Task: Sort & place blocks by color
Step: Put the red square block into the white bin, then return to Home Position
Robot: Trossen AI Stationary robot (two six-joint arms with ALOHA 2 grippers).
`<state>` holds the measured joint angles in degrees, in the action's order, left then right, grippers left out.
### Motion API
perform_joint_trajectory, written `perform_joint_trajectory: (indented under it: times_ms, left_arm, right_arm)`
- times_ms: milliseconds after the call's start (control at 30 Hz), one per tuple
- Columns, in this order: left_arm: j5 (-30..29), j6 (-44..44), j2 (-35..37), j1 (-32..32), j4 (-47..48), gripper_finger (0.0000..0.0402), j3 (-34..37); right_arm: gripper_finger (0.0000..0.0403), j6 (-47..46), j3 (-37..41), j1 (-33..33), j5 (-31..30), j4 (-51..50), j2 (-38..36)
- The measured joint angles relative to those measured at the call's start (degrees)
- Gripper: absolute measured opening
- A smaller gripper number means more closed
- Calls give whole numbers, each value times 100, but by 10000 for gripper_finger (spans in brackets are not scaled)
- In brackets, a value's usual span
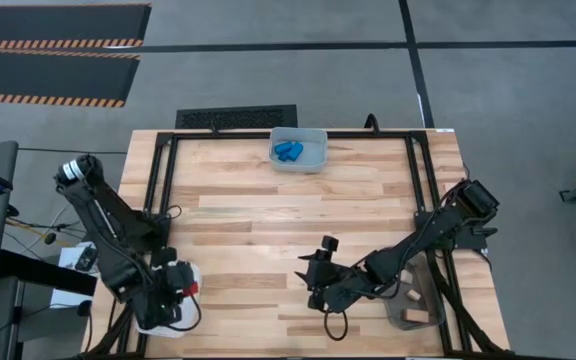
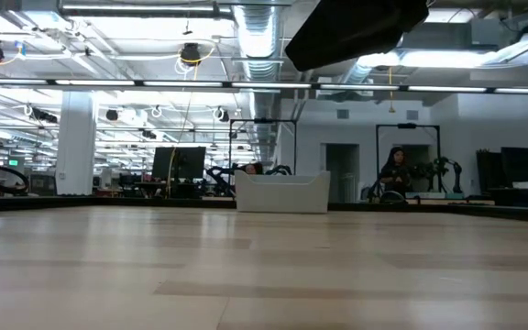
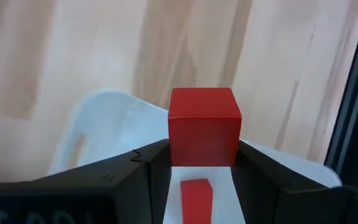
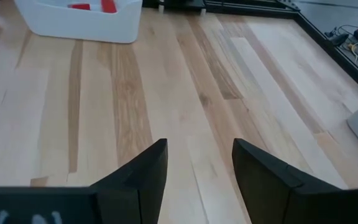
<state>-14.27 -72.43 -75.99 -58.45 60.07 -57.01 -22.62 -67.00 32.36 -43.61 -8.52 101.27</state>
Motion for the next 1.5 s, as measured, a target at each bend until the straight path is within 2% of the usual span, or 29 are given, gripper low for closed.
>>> perform_joint_trajectory:
  times_ms: [100,367,533,867,1000,1167,1333,1500]
  left_arm:
    - [271,127,-126,-7,-332,128,257]
    - [803,9,-445,-5,-295,128,628]
    - [797,-33,-479,-5,-308,131,657]
    - [644,-163,-479,-3,-304,218,657]
    - [645,-86,-477,36,-301,241,657]
    - [-69,246,-463,65,-135,246,418]
    - [-1337,905,-457,73,191,245,89]
    - [-2671,1572,-455,311,1,245,118]
  right_arm:
    - [203,-1,0,3,3,-8,0]
    - [203,1,0,24,8,-6,0]
    - [205,4,0,13,10,-5,0]
    - [205,10,0,13,10,-4,0]
    - [205,15,0,13,10,-3,-2]
    - [205,471,0,13,-32,334,-2]
    - [205,1197,0,-57,63,937,-7]
    - [204,1412,0,-283,566,1045,-9]
